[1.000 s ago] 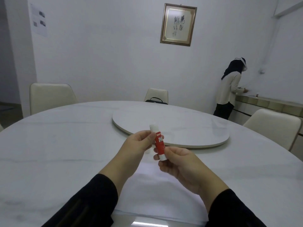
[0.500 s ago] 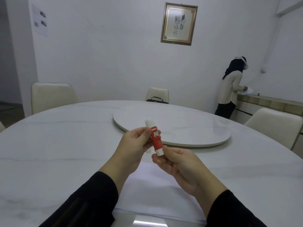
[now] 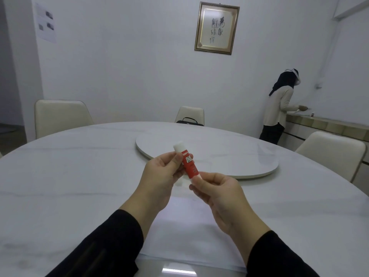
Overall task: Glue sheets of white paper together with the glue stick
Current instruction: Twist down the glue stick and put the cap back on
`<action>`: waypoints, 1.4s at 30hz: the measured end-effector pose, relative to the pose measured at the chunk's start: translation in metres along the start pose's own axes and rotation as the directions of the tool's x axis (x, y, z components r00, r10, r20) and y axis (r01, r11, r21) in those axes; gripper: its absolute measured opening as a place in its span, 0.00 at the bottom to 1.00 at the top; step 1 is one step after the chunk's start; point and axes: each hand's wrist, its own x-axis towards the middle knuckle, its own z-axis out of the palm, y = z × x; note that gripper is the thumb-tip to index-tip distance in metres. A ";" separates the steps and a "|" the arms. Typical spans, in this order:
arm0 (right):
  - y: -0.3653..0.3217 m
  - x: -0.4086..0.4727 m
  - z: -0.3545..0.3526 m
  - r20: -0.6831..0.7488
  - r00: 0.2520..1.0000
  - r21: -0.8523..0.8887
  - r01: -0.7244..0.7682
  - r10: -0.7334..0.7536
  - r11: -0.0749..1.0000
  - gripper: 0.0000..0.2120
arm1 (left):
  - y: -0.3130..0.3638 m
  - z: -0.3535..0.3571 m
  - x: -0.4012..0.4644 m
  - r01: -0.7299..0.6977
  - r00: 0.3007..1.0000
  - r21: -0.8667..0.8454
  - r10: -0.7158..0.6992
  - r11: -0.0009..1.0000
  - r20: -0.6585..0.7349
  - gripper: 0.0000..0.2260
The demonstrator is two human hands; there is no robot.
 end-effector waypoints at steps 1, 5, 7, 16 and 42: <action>0.002 0.001 0.001 -0.022 0.999 -0.030 0.025 -0.025 0.999 0.08 | 0.001 -0.001 0.000 -0.004 1.000 -0.002 0.004 1.000 -0.008 0.13; -0.001 -0.002 0.001 0.120 0.985 0.136 -0.143 0.127 0.980 0.13 | 0.001 -0.003 0.000 0.011 1.000 -0.006 -0.011 1.000 0.000 0.14; -0.002 -0.003 -0.001 0.112 0.983 0.172 -0.160 0.142 0.972 0.11 | 0.000 -0.001 -0.001 0.019 1.000 -0.013 -0.018 1.000 0.011 0.14; 0.004 -0.001 0.002 -0.049 0.998 -0.130 0.028 -0.035 0.991 0.19 | -0.005 0.005 -0.002 0.005 0.999 -0.011 -0.005 1.000 -0.049 0.08; 0.004 0.000 0.007 -0.116 0.927 -0.517 0.251 -0.357 0.818 0.16 | -0.008 0.012 -0.004 -0.026 0.992 -0.004 0.025 1.000 -0.125 0.10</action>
